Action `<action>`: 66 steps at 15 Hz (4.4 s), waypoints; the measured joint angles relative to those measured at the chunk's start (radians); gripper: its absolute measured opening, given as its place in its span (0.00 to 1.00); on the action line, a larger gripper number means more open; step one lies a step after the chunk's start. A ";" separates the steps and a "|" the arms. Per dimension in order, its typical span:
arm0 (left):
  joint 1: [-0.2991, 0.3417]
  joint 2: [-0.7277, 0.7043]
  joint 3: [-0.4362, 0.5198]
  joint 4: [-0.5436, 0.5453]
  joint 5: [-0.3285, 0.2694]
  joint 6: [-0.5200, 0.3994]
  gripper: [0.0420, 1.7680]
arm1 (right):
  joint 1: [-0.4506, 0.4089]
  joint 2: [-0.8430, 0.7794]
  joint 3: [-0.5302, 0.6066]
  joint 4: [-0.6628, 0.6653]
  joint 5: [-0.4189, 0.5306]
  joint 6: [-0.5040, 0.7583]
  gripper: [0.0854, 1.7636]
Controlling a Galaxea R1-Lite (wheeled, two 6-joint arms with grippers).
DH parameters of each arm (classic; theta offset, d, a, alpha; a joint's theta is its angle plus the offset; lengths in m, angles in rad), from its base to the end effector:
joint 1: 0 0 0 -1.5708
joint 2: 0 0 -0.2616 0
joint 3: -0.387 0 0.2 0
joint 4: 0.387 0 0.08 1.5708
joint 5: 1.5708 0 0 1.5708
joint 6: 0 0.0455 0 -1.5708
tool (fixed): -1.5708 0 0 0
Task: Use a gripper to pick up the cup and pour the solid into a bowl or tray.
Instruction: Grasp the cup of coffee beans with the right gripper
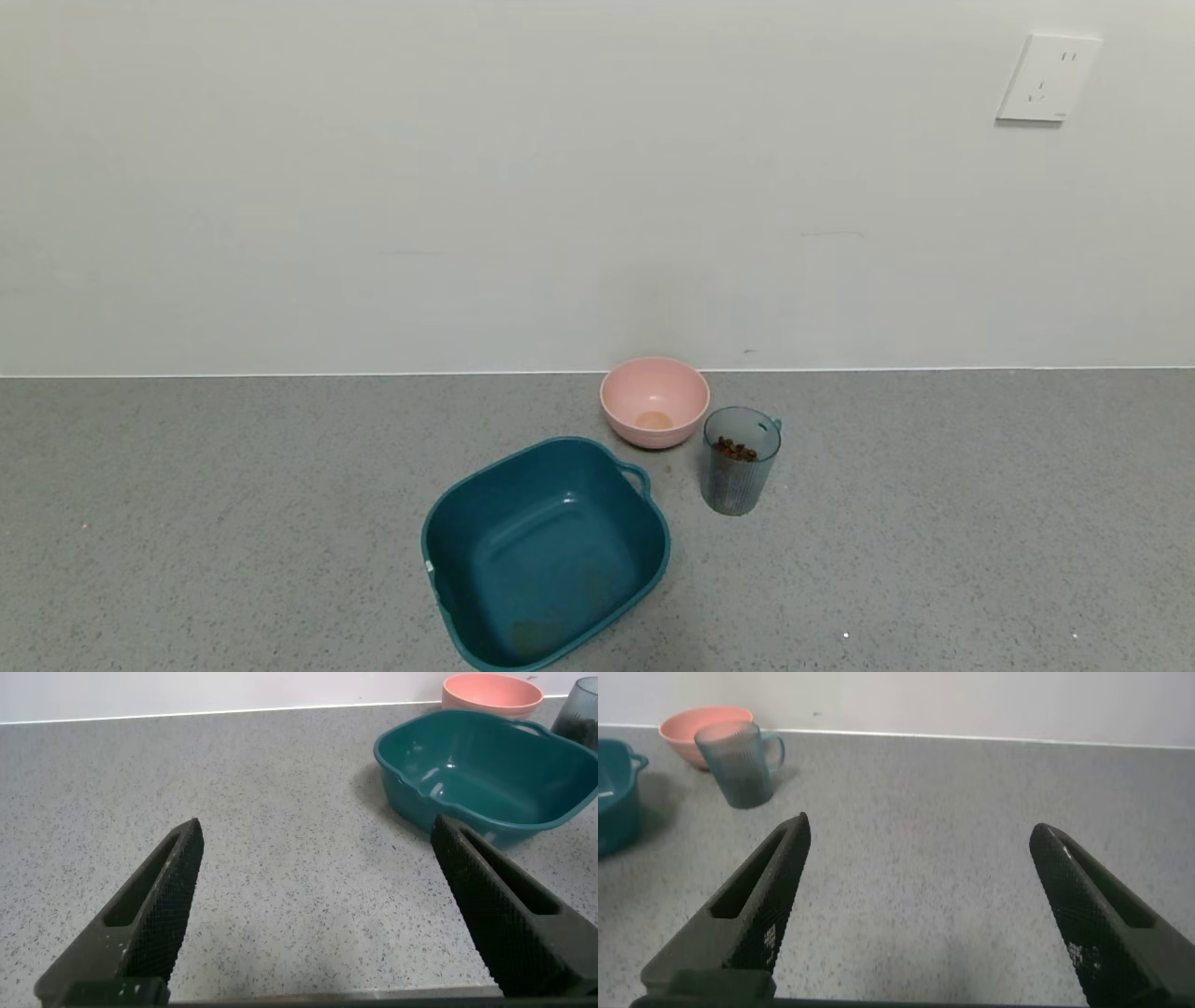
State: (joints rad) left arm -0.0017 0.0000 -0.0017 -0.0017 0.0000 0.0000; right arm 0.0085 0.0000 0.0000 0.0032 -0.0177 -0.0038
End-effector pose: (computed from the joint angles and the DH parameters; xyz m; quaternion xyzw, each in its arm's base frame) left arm 0.0490 -0.0001 0.0762 0.0000 -0.0017 -0.0008 1.0000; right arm 0.0491 -0.0004 0.0751 -0.0019 0.0016 -0.0046 1.0000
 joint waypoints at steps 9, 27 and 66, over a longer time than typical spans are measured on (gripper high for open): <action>0.000 0.000 0.000 0.000 0.000 0.000 0.99 | -0.009 0.000 0.000 -0.004 0.000 0.007 0.97; 0.002 0.000 0.000 0.000 0.000 0.000 0.99 | 0.144 0.831 -0.560 -0.118 0.016 -0.029 0.97; 0.002 0.000 0.000 0.000 0.000 0.000 0.99 | 0.605 2.230 -0.687 -1.222 -0.343 0.123 0.97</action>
State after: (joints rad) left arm 0.0000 0.0000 -0.0017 -0.0013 0.0000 0.0000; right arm 0.6132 2.2298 -0.6874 -1.2189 -0.3602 0.1187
